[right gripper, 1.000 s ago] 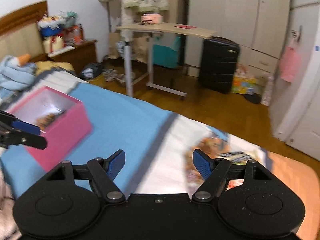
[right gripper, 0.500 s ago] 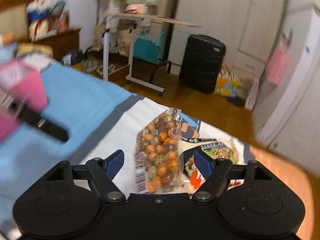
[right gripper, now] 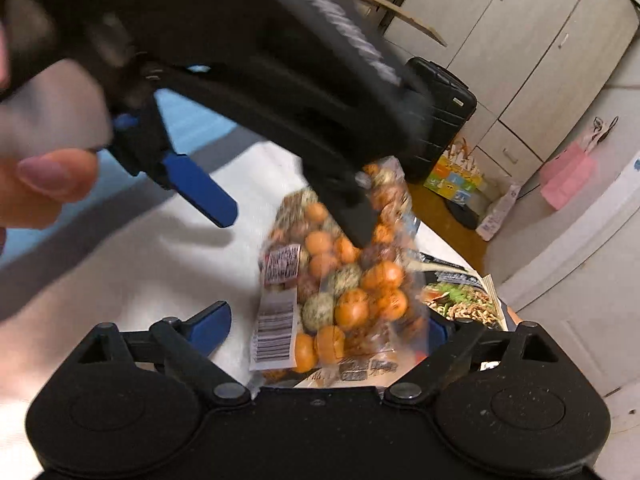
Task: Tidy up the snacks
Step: 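Grasp the second clear nut bag with the left tool while the right tool pinches it, then carry the second nut bag over the pink box with the left tool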
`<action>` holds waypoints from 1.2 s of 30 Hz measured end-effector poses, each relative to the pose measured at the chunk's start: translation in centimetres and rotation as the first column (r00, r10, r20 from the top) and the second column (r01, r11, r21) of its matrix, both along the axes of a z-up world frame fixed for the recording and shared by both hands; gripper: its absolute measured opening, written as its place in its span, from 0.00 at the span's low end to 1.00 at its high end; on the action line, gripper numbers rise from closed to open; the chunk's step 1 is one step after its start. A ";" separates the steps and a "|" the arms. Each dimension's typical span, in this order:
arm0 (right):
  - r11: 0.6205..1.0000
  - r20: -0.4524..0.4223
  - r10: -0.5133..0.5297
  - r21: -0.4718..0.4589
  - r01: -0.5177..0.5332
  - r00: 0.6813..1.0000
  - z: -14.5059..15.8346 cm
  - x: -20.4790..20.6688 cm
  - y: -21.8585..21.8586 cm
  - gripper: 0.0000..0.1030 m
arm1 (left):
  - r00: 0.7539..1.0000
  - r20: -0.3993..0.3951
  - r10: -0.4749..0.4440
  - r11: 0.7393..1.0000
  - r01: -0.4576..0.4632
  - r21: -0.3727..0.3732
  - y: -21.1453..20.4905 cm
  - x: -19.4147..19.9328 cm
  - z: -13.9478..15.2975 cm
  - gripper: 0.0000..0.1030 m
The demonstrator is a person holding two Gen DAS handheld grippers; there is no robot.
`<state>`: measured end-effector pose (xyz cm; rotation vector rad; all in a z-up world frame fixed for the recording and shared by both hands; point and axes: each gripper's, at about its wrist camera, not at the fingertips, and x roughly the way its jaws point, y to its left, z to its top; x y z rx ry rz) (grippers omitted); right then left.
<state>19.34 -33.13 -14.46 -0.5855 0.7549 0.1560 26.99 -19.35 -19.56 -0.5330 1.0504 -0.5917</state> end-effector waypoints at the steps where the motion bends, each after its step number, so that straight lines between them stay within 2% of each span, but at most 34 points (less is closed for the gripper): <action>1: 1.000 0.016 0.000 -0.003 0.000 1.000 -0.1 -0.2 0.1 0.95 | 1.000 -0.008 0.000 1.000 0.000 -0.009 -0.2 0.1 -0.4 0.82; 5: 0.998 0.045 -0.043 0.050 0.041 0.998 0.0 -0.4 -0.4 0.94 | 0.999 -0.033 0.015 0.997 -0.017 -0.076 -0.6 0.5 -1.8 0.87; 7: 0.996 0.073 -0.070 0.064 0.065 0.995 0.1 -0.5 -0.7 0.83 | 0.999 -0.040 0.014 0.993 -0.019 -0.116 -0.8 0.8 -2.1 0.89; 9: 0.993 0.061 -0.080 0.087 0.075 0.995 0.3 -0.5 -1.0 0.81 | 0.998 -0.054 0.019 0.990 -0.026 -0.139 -1.2 1.1 -2.5 0.91; 13: 0.990 0.046 -0.094 0.106 0.089 0.994 0.6 -0.5 -1.0 0.75 | 0.999 -0.050 -0.010 0.989 0.003 -0.147 -1.9 1.4 -3.0 0.89; 17: 0.980 0.013 -0.120 0.163 0.116 0.993 1.2 0.1 -1.4 0.69 | 0.997 -0.071 -0.013 0.982 0.000 -0.190 -1.5 1.6 -3.6 0.85; 19: 0.963 -0.010 -0.128 0.238 0.126 0.992 1.8 0.2 -2.1 0.60 | 0.997 -0.071 -0.016 0.980 0.002 -0.197 -1.2 1.5 -3.3 0.83; 24: 0.929 -0.072 -0.131 0.338 0.148 0.989 3.6 -0.1 -2.8 0.55 | 0.996 -0.079 -0.031 0.983 0.016 -0.184 -0.6 0.9 -2.0 0.79; 29: 0.878 -0.148 -0.115 0.447 0.170 0.982 6.3 -0.4 -3.4 0.46 | 0.993 -0.110 -0.046 0.975 0.021 -0.220 0.8 -0.3 -0.9 0.79; 31: 0.860 -0.180 -0.109 0.475 0.183 0.978 7.0 -0.5 -3.5 0.42 | 0.990 -0.131 -0.043 0.972 0.011 -0.235 1.7 -0.9 -0.6 0.79; 36: 0.832 -0.207 -0.077 0.525 0.177 0.975 7.1 -1.8 -2.5 0.39 | 0.990 -0.137 -0.033 0.973 0.000 -0.231 3.5 -2.7 0.6 0.79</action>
